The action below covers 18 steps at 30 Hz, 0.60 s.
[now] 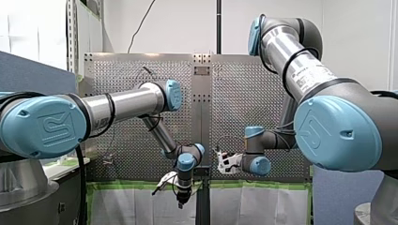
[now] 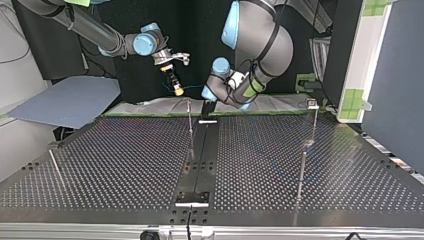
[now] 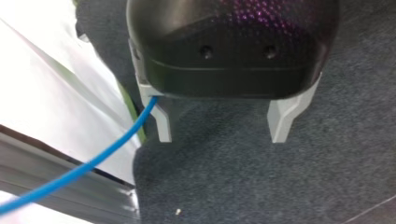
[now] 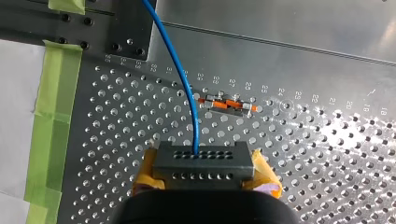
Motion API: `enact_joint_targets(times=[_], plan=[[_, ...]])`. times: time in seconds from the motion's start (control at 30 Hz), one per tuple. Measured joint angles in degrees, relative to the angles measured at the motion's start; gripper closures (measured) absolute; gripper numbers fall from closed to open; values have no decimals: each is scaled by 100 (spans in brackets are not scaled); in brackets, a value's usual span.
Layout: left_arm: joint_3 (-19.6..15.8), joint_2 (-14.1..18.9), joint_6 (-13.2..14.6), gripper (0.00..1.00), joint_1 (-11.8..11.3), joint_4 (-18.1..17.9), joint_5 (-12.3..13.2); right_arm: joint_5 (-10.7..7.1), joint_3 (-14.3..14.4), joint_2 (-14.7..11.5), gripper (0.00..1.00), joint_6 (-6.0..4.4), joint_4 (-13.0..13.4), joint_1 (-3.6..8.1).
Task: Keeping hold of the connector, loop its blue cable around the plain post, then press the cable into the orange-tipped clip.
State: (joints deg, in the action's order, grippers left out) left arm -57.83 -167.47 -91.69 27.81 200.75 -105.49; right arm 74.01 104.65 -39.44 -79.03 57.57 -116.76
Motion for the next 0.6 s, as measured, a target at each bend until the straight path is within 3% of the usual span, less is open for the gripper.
enact_joint_targets(times=[0.13,0.2,0.23,0.27,0.3,0.33,0.4,0.43,0.47,0.6], plan=[[-7,1,16,4,-5,-209,-18,0,2,0,100,0,1,-2],[-18,1,18,26,-5,-304,-75,0,1,1,100,0,1,-2],[-24,1,18,26,-7,-334,-109,0,1,1,100,0,1,-2],[-31,1,19,36,-7,-360,-146,0,1,0,100,0,1,-2],[-41,1,18,62,-7,-386,-198,0,0,0,100,0,0,-2],[-48,1,17,62,-8,-401,-238,0,1,0,100,0,1,-2],[-70,1,9,87,-7,-426,-344,0,1,1,100,0,0,-2],[-80,1,5,87,-7,-438,-388,0,1,1,100,0,1,-2],[-93,2,-1,97,-7,-455,-432,0,1,1,100,0,1,-2],[-171,4,-43,100,-11,-600,-618,0,0,1,100,0,1,-3]])
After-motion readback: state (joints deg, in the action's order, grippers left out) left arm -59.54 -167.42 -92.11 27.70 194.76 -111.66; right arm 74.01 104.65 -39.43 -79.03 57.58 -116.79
